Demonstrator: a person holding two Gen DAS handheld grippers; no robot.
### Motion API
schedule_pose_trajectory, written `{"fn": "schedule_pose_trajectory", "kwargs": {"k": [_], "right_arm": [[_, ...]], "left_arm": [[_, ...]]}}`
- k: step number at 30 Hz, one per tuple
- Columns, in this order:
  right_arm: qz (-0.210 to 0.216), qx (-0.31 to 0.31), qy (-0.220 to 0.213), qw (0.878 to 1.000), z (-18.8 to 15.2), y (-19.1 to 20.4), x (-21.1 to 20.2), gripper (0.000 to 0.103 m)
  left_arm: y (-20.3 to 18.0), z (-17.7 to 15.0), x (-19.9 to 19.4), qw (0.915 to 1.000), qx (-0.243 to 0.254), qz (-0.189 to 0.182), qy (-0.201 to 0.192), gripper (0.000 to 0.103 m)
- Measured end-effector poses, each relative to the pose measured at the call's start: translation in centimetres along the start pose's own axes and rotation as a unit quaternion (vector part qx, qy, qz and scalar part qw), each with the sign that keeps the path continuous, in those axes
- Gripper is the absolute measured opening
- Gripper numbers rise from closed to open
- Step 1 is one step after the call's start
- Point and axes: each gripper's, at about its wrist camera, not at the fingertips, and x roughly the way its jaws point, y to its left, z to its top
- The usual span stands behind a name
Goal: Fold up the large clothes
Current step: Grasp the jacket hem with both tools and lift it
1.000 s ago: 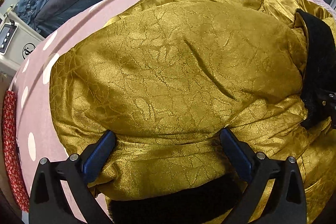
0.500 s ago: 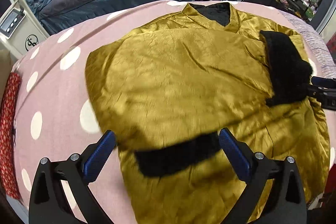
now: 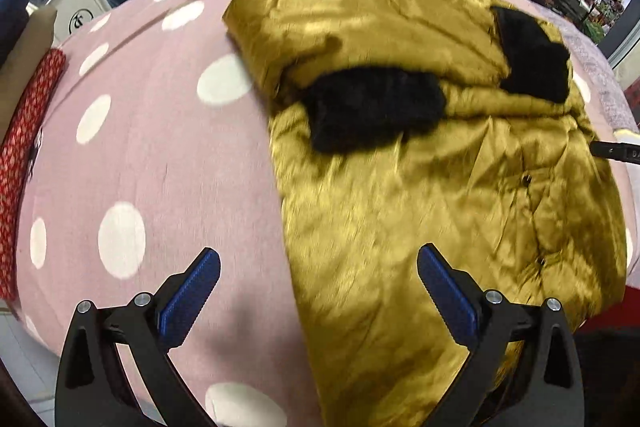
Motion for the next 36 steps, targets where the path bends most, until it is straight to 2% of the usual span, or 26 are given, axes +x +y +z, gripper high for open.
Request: {"fn": "schedule_pose_trajectory", "kwargs": {"k": [4,8,15,17,20,26,28,30,31,33,36], "right_arm": [[0.0,0.0,0.022,1.0,-1.9,-1.4,0.8,0.084],[0.018,0.007,0.03,0.999,-3.8,-2.9,1.0,0.084],[0.045,0.028,0.028,0.998,-6.0,-6.0,-0.4,0.084],[0.053,0.043,0.029,0.997,-6.5,-7.1,-0.8,0.084],[0.075,0.078,0.05,0.993,-8.0,-9.3,-0.9,0.084],[0.116,0.109,0.088,0.983,-11.1,-12.4,-0.2,0.084],[0.144,0.126,0.094,0.977,-11.4,-13.3,-0.3,0.084],[0.17,0.137,0.1,0.971,-11.9,-14.4,-0.3,0.084],[0.18,0.142,0.101,0.968,-12.1,-14.9,-0.4,0.084],[0.199,0.148,0.11,0.963,-12.4,-15.7,-0.5,0.084],[0.237,0.128,0.145,0.952,-13.4,-15.5,-0.3,0.084]], "left_arm": [[1.0,-2.0,0.9,0.9995,-0.02,-0.012,0.022,0.097],[2.4,-3.6,1.7,0.9979,-0.039,-0.028,0.044,0.095],[4.7,-5.7,2.7,0.9939,-0.064,-0.07,0.057,0.094],[5.0,-6.1,3.3,0.9911,-0.068,-0.093,0.067,0.093],[4.1,-6.9,4.0,0.982,-0.071,-0.149,0.092,0.091],[0.7,-8.9,3.9,0.9741,-0.033,-0.195,0.11,0.086],[-0.6,-9.0,3.6,0.9757,-0.017,-0.187,0.113,0.079],[-1.0,-9.2,3.4,0.9762,-0.005,-0.184,0.115,0.063],[-0.8,-9.1,3.3,0.976,-0.004,-0.184,0.116,0.059],[-0.5,-9.0,3.1,0.9753,-0.008,-0.187,0.117,0.039],[0.6,-8.5,2.7,0.9722,-0.018,-0.199,0.122,0.026]]}}
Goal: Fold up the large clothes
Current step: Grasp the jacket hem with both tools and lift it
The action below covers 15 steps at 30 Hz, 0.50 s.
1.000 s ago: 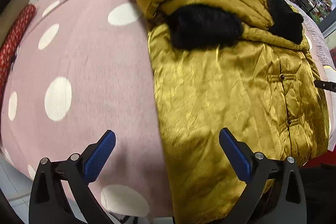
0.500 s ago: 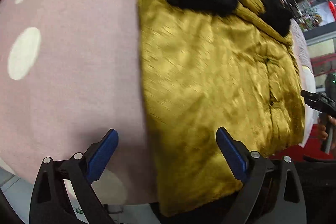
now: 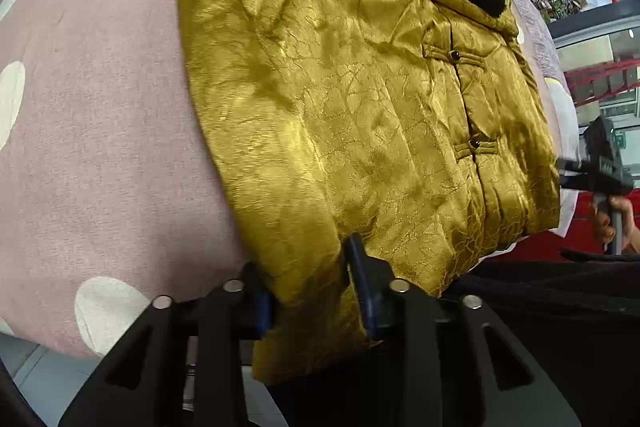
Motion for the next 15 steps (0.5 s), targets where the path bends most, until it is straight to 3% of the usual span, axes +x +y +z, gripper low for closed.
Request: {"fn": "schedule_pose_trajectory", "kwargs": {"k": [4,5,6,8,10,11,12,15], "right_arm": [[-0.027,-0.052,0.038,0.998,-2.1,1.9,1.8,0.081],[-0.034,-0.059,0.038,0.997,-2.5,2.1,2.1,0.081],[-0.04,-0.063,0.034,0.997,-2.7,2.2,2.1,0.079],[-0.047,-0.055,0.026,0.997,-2.9,2.1,2.0,0.069],[-0.053,-0.041,0.024,0.997,-2.8,1.5,1.7,0.047],[-0.047,-0.038,0.026,0.998,-2.6,1.4,1.6,0.037],[-0.033,-0.035,0.034,0.998,-2.6,1.1,1.5,0.025],[-0.03,-0.043,0.041,0.998,-2.4,2.1,2.0,0.018]], "left_arm": [[0.1,0.0,0.4,0.9997,0.01,0.012,0.018,0.026],[0.1,0.0,0.9,0.9995,0.004,0.022,0.024,0.04],[0.3,-0.1,1.3,0.9994,-0.007,0.018,0.027,0.047],[0.2,-0.2,1.4,0.9996,-0.024,-0.001,0.013,0.062],[-0.4,-0.1,1.7,0.9997,-0.018,0.01,0.011,0.062],[-0.8,-0.1,1.8,0.9997,-0.007,0.019,0.01,0.054],[-1.3,0.0,1.8,0.9995,0.009,0.029,0.009,0.031],[-1.8,0.5,1.0,0.9997,0.014,0.018,0.011,0.01]]}}
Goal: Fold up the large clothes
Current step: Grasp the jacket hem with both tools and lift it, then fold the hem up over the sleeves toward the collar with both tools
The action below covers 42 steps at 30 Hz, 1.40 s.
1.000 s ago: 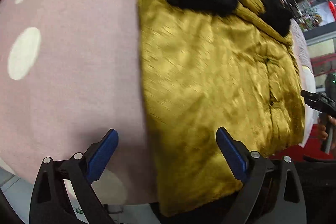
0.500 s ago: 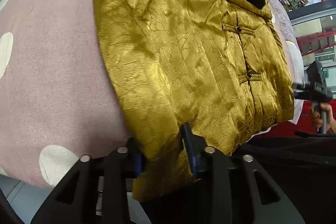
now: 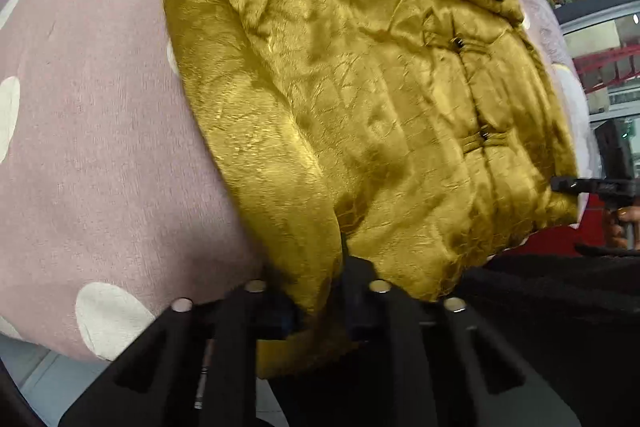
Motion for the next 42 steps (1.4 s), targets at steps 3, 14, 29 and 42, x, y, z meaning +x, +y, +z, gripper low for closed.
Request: {"fn": "schedule_pose_trajectory", "kwargs": {"k": [3,14,29,42], "right_arm": [[-0.012,-0.022,0.015,1.0,0.2,2.5,1.7,0.016],[-0.023,-0.072,0.091,0.993,-3.5,4.3,3.3,0.014],[0.042,-0.102,-0.08,0.991,8.4,11.3,-4.4,0.013],[0.153,0.052,-0.238,0.958,23.6,9.4,-12.1,0.013]], "left_arm": [[0.2,-0.1,-1.7,0.9997,0.024,-0.004,0.004,0.007],[1.2,-4.9,-2.2,0.9982,0.013,0.013,0.056,0.007],[-2.0,10.6,-10.4,0.9896,0.036,0.03,-0.136,0.007],[3.9,23.2,-14.4,0.9776,-0.086,-0.01,-0.192,0.013]]}}
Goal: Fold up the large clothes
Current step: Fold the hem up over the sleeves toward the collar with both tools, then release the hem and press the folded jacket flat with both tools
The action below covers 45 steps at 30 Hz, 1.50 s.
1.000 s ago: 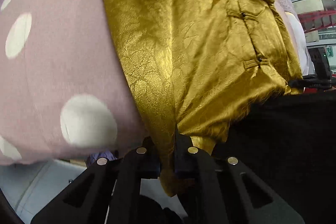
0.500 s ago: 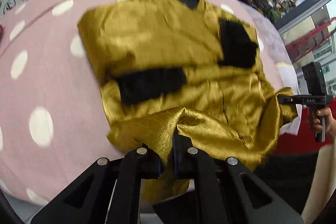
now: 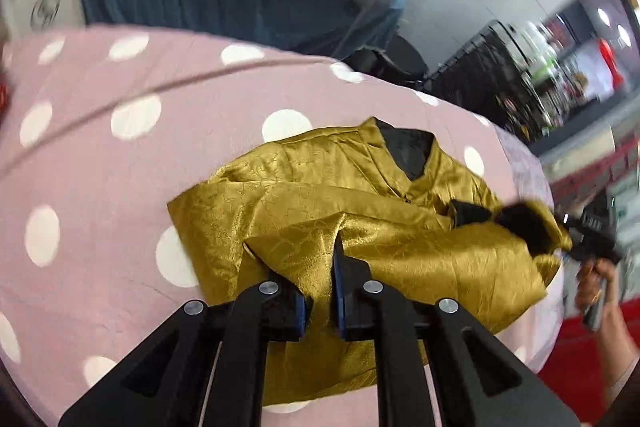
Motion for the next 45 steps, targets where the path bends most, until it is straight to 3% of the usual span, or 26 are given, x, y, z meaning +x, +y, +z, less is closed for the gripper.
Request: {"fn": "schedule_pose_trajectory", "kwargs": {"k": [3,5,8,10,11,14,17,20,24,28,33,35,36,39,43,45], "right_arm": [[-0.02,0.008,0.009,1.0,1.9,-0.2,2.0,0.013],[-0.029,0.02,0.016,0.999,2.3,-0.3,3.5,0.013],[-0.047,0.036,0.022,0.998,2.6,-1.3,4.9,0.013],[-0.05,0.054,0.024,0.997,3.0,-2.3,5.5,0.013],[-0.05,0.067,0.027,0.996,3.3,-3.0,5.9,0.013],[-0.054,0.086,0.032,0.994,4.1,-4.1,7.0,0.013],[-0.059,0.097,0.033,0.993,5.0,-4.3,8.3,0.013],[-0.052,0.115,0.031,0.991,6.2,-4.4,9.3,0.013],[-0.046,0.166,0.025,0.985,7.6,-5.4,10.6,0.013],[-0.053,0.191,0.029,0.98,7.8,-6.3,11.5,0.013],[-0.05,0.184,0.034,0.981,7.5,-6.1,11.3,0.015],[-0.04,0.191,0.035,0.98,7.5,-6.2,11.0,0.019],[-0.029,0.2,0.035,0.979,7.4,-6.3,10.7,0.028],[0.029,0.244,0.013,0.969,7.3,-6.8,9.4,0.067],[0.091,0.286,-0.027,0.953,7.1,-7.3,7.1,0.071],[0.079,0.262,-0.034,0.961,7.1,-6.4,5.8,0.071]], "left_arm": [[2.0,1.0,1.4,0.9929,-0.107,-0.047,0.022,0.027],[3.5,1.0,1.2,0.9798,-0.174,-0.096,0.018,0.039],[5.5,1.0,-1.4,0.9663,-0.223,-0.126,-0.029,0.066],[6.6,1.3,-3.5,0.9629,-0.235,-0.12,-0.059,0.073],[7.2,1.4,-4.8,0.9641,-0.231,-0.108,-0.075,0.073],[7.4,1.8,-7.1,0.9784,-0.185,-0.033,-0.086,0.075],[5.7,0.9,-7.4,0.9894,-0.124,0.028,-0.069,0.075],[3.1,-0.8,-6.2,0.9941,-0.065,0.069,-0.053,0.075],[-0.9,-4.0,-3.2,0.9955,0.009,0.089,-0.029,0.075],[-5.2,-6.6,-0.3,0.9943,0.064,0.084,-0.012,0.075],[-10.1,-9.1,3.1,0.9831,0.153,0.099,0.021,0.076],[-10.9,-9.2,4.2,0.9785,0.174,0.107,0.029,0.076],[-11.2,-9.3,4.5,0.9773,0.179,0.109,0.032,0.076],[-11.4,-9.0,4.6,0.9788,0.173,0.104,0.034,0.076],[-11.0,-8.2,4.4,0.9818,0.155,0.106,0.029,0.076],[-10.9,-8.2,4.2,0.9818,0.152,0.112,0.025,0.076]]}}
